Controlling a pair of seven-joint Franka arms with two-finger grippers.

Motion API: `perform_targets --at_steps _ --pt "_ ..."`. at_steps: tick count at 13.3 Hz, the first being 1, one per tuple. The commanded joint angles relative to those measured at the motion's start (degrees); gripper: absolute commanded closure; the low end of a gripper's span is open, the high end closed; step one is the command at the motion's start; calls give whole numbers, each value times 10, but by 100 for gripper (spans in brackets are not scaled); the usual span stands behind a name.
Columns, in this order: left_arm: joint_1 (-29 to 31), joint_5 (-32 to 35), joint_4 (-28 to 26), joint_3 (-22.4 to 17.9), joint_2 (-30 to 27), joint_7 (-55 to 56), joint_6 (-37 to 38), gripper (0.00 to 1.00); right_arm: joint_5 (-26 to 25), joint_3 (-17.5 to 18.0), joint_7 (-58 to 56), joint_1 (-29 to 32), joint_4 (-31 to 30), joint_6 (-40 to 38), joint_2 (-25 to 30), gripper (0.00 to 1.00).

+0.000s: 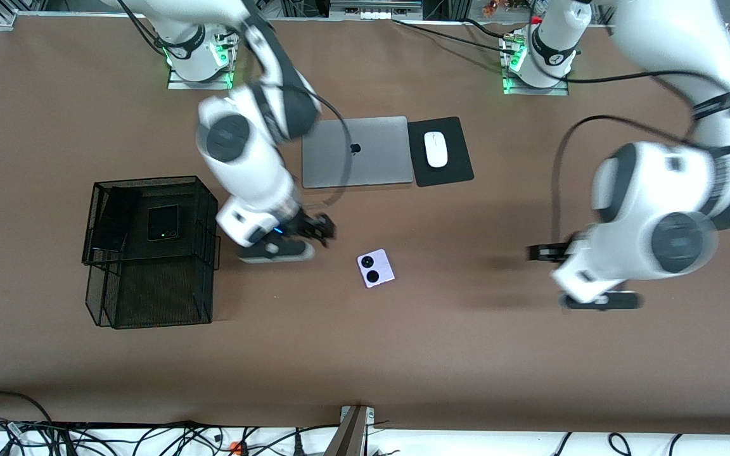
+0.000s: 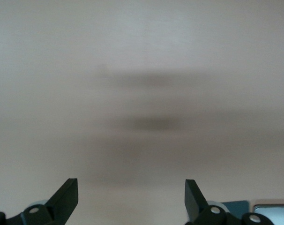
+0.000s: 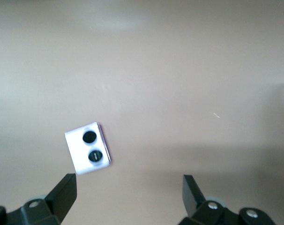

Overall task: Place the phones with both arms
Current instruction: 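Release the white phone on the table while the right gripper approaches, then grasp the white phone with the right gripper while the left gripper withdraws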

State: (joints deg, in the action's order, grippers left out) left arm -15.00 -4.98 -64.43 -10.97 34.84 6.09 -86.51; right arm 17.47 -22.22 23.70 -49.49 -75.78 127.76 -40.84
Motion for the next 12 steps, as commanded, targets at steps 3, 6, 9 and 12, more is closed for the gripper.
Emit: perform_targets --at_steps 3,6,9,12 --pt "66 36 -48 9 -101 -87 28 0 6 -7 11 -38 62 108 -113 0" --pt "69 72 -60 9 -149 -137 65 0 -44 -6 10 -64 62 147 -146 0" --pt "67 95 -134 14 -222 -156 62 0 -83 -6 7 -76 62 206 -183 0" --pt "71 99 -151 11 -252 -199 65 0 -98 -6 11 -85 58 217 -193 0"
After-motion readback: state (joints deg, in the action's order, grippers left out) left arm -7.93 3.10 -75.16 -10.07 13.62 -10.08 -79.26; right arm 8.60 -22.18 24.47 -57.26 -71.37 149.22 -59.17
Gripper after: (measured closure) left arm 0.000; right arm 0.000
